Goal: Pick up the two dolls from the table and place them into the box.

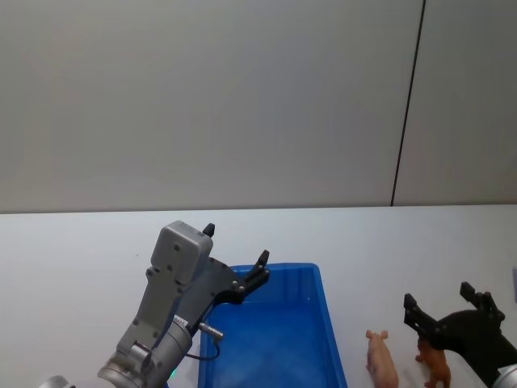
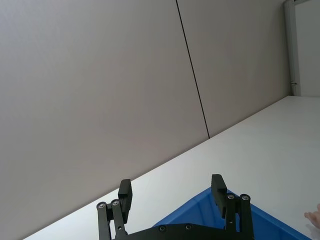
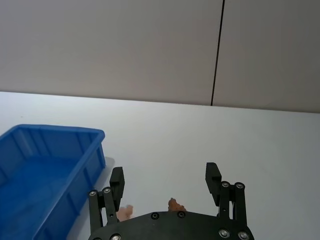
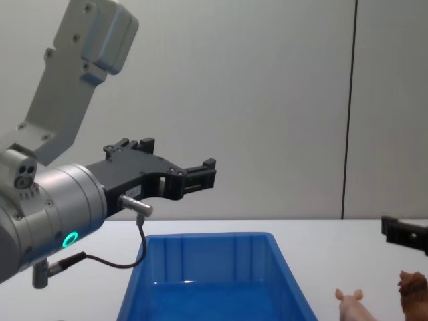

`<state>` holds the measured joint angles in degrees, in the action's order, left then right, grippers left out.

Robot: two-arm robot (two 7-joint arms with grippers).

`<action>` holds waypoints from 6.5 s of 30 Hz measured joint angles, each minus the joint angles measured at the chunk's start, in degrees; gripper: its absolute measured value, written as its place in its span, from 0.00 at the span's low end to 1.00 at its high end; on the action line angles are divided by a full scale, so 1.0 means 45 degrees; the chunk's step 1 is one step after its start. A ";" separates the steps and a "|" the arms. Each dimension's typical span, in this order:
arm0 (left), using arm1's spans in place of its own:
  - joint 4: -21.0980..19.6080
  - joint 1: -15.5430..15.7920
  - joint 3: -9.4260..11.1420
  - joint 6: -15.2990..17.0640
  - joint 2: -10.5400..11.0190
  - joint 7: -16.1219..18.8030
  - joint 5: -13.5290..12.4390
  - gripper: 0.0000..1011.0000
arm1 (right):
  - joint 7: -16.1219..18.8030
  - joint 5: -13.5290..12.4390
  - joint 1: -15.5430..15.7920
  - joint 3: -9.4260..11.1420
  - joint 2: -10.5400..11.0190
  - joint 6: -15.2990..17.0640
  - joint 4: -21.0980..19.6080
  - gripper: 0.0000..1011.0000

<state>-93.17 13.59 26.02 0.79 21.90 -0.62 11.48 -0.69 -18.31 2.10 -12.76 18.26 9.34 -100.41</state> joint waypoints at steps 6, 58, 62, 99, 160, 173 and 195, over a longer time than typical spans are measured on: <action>0.0000 0.0001 -0.0001 0.0000 0.0000 0.0000 0.0000 0.99 | -0.0310 0.0185 0.0156 -0.0046 -0.0035 0.0444 -0.0070 0.99; 0.0000 0.0000 0.0000 0.0000 0.0000 0.0000 0.0000 0.99 | -0.0457 -0.0117 0.0580 -0.0055 -0.0530 0.1645 0.1028 0.32; 0.0000 0.0000 0.0000 0.0000 0.0000 0.0000 0.0000 0.99 | -0.0447 0.0000 0.0624 -0.0053 -0.0530 0.1433 0.0857 0.32; 0.0000 0.0000 0.0000 0.0000 0.0000 0.0000 0.0000 0.99 | 0.3826 0.0724 -0.1060 -0.0815 -0.1631 0.0343 0.0986 0.32; 0.0000 0.0000 -0.0001 0.0000 0.0000 0.0000 0.0000 0.99 | 0.0460 0.0752 0.0524 -0.0771 -0.1123 0.1086 0.0083 0.99; 0.0000 0.0000 0.0000 0.0000 0.0000 0.0000 0.0000 0.99 | 0.0387 0.0724 0.0601 -0.0818 -0.1255 0.1182 0.0762 0.99; 0.0000 0.0001 0.0000 0.0000 0.0000 -0.0001 0.0000 0.99 | 0.0430 0.1051 0.0273 -0.0973 -0.1710 0.0953 0.1801 0.54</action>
<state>-93.17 13.59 26.02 0.79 21.90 -0.63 11.48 1.25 -13.58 3.33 -17.13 10.56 13.63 -92.30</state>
